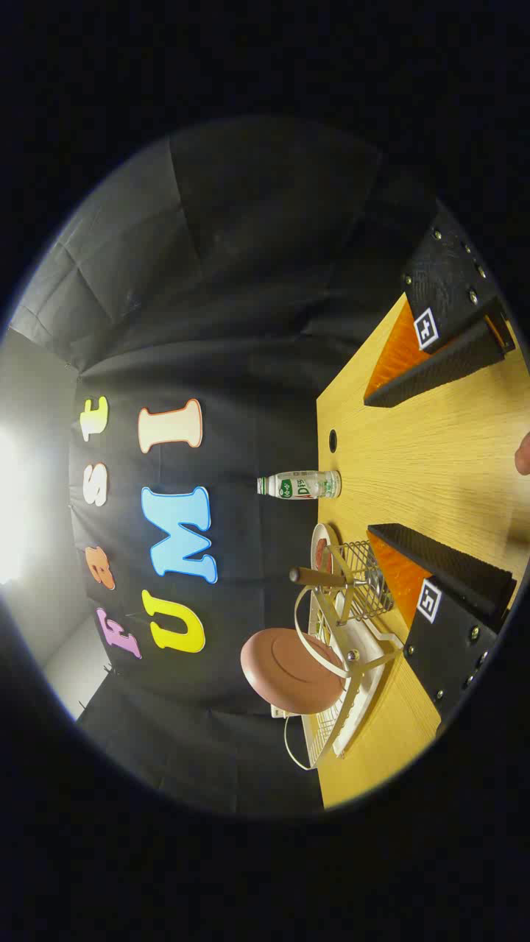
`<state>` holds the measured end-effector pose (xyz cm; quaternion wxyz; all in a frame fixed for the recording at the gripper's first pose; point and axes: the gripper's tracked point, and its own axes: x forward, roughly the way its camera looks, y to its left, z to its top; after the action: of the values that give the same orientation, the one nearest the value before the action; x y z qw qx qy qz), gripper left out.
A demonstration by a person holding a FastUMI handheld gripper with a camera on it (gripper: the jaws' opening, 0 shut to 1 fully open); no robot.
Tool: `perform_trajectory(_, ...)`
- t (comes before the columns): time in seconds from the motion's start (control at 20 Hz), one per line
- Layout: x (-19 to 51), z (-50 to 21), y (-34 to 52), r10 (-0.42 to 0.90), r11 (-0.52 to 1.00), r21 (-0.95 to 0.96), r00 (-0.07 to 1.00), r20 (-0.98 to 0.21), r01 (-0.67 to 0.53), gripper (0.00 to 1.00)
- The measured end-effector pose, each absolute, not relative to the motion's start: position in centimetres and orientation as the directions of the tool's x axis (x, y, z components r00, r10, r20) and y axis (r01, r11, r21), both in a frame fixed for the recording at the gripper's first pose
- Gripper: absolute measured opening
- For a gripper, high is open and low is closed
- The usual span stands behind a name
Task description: Take the plate from the dish rack, then take the spoon from the basket and place it into the plate.
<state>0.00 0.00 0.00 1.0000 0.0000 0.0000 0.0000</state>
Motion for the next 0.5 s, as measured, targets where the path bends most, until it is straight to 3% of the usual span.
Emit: perform_trajectory(0.5,6.2,3.3,-2.2,-0.064,0.998,0.031,0.998,0.029,0.063,0.97)
